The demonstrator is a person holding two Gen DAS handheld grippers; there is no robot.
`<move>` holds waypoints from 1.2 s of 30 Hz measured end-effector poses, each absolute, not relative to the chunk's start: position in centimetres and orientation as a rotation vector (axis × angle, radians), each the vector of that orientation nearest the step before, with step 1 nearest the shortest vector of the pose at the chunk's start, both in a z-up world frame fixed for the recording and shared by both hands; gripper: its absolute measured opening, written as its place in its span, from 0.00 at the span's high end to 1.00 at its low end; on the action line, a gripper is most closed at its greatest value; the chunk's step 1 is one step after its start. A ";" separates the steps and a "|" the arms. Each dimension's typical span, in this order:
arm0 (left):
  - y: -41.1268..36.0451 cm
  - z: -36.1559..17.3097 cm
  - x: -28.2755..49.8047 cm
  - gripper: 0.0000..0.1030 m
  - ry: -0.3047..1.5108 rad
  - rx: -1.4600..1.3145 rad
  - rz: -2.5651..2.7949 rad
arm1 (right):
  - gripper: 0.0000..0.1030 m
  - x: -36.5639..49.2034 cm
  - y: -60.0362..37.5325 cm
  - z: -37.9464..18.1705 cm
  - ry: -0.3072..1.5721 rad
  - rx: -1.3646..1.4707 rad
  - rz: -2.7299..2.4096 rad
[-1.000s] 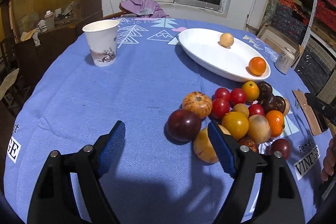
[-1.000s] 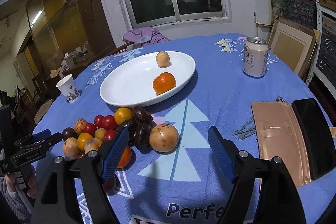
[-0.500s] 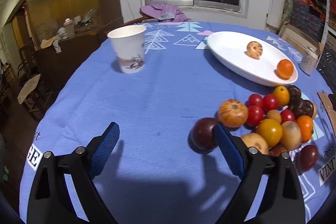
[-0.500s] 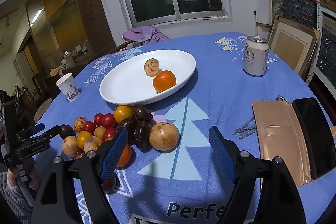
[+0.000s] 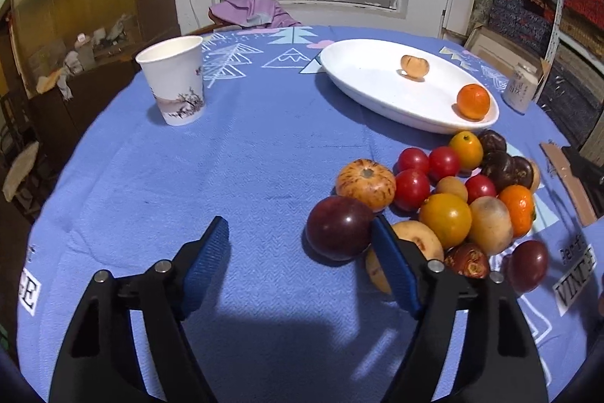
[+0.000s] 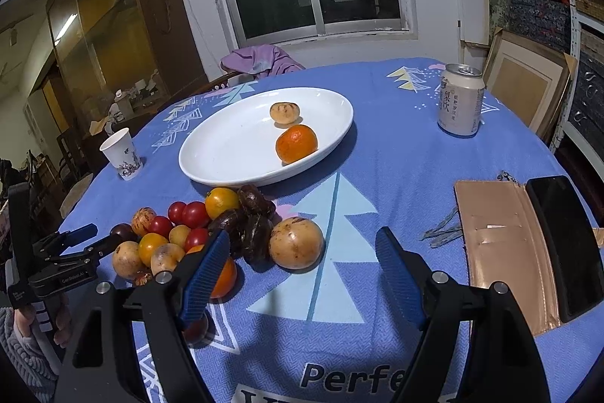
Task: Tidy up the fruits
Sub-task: 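Move the left tool back to the pile and grasp the dark red plum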
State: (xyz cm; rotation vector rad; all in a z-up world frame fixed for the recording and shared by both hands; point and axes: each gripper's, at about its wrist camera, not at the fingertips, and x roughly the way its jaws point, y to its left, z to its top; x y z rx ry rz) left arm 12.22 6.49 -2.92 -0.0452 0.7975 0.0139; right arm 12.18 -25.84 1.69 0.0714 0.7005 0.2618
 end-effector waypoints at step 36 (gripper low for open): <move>7.8 -3.9 13.7 0.55 0.870 -0.252 -0.183 | 0.22 13.3 -26.3 0.4 0.755 0.100 0.233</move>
